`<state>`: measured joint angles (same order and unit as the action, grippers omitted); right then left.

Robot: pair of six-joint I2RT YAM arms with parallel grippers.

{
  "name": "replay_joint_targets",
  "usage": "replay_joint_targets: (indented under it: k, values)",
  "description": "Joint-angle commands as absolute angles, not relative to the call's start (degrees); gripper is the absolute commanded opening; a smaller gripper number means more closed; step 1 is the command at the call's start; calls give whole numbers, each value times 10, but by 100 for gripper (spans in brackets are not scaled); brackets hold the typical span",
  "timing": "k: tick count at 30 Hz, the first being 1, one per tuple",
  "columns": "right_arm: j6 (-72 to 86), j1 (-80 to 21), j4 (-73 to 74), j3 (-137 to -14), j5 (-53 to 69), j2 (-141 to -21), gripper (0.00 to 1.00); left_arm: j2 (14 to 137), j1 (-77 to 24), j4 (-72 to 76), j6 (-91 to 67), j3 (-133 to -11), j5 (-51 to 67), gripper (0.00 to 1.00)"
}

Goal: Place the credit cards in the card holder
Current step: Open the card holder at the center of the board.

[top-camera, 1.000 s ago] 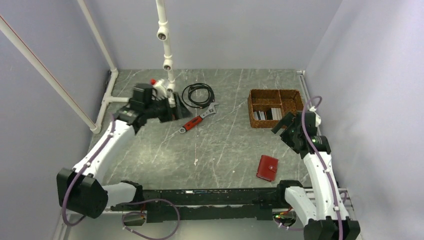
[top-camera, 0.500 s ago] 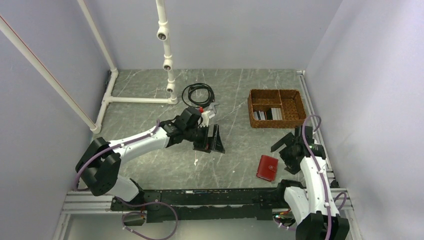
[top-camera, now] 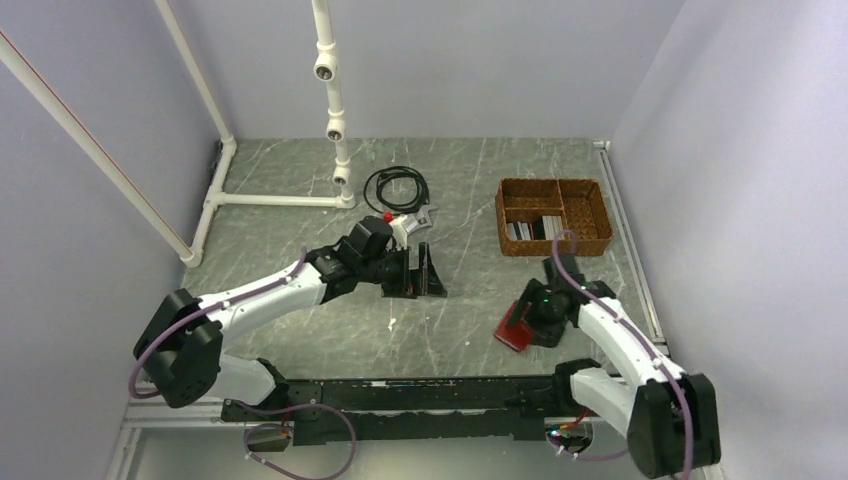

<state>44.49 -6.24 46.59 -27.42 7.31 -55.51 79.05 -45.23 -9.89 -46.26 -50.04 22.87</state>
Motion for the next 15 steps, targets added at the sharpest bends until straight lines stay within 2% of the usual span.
replay_joint_targets:
  k: [1, 3, 6, 9, 15]
  values:
    - [541, -207, 289, -271, 127, -592, 57, 758, -445, -133, -459, -489, 169, 99]
    - [562, -284, 225, -292, 111, -626, 54, 746, -425, -129, -471, -465, 166, 99]
    - [521, -351, 219, -381, 81, -726, 57, 727, -382, -89, -498, -418, 189, 95]
    - [490, -351, 241, -407, 51, -752, 64, 734, -355, -71, -499, -413, 219, 92]
    - [490, -287, 222, -325, 79, -663, 72, 838, -353, -59, -455, -487, 292, 97]
